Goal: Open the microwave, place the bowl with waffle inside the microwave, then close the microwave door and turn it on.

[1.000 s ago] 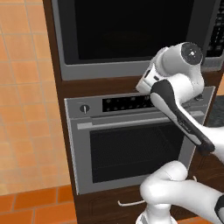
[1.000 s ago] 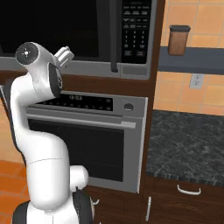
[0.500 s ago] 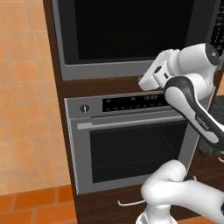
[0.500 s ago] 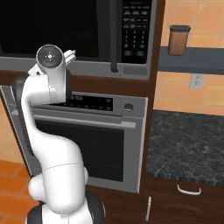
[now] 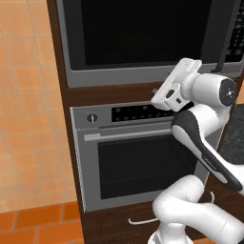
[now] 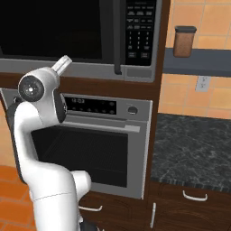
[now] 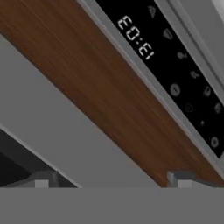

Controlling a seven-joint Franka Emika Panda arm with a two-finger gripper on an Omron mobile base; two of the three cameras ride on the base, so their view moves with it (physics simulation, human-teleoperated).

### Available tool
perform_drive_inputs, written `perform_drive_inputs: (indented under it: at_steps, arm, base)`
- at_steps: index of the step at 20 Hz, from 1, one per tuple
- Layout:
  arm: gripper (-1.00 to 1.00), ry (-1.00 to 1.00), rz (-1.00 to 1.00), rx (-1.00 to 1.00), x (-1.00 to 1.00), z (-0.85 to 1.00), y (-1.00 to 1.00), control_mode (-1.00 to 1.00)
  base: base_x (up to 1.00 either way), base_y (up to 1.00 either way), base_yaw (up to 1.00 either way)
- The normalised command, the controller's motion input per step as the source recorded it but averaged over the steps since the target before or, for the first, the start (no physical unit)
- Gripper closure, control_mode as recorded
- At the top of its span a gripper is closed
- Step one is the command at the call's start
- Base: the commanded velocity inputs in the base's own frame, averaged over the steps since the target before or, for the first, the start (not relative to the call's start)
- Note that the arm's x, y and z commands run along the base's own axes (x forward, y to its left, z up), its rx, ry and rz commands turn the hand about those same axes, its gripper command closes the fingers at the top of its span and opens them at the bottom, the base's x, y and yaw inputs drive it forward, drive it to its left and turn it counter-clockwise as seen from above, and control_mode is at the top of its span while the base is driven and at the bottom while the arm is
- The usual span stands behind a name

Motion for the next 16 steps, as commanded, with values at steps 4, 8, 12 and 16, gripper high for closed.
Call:
perform_drive_inputs:
  at_steps: [4,8,12,16]
  arm:
    - [-1.0,0.02,-0.12,-0.04,-0.34,0.82,-1.0,-1.0]
    - [-1.0,0.0,-0.19,-0.03,-0.96,0.5,-1.0,-1.0]
    - [-1.0,0.05,-0.19,-0.05,-0.81,0.4,-1.0,-1.0]
    - [-1.0,0.19,-0.22,-0.07,-0.38,0.25,-1.0,-1.0]
  base:
    - [0.0,0.0,0.0]
    - [0.0,0.0,0.0]
    - [0.0,0.0,0.0]
    - [0.0,0.0,0.0]
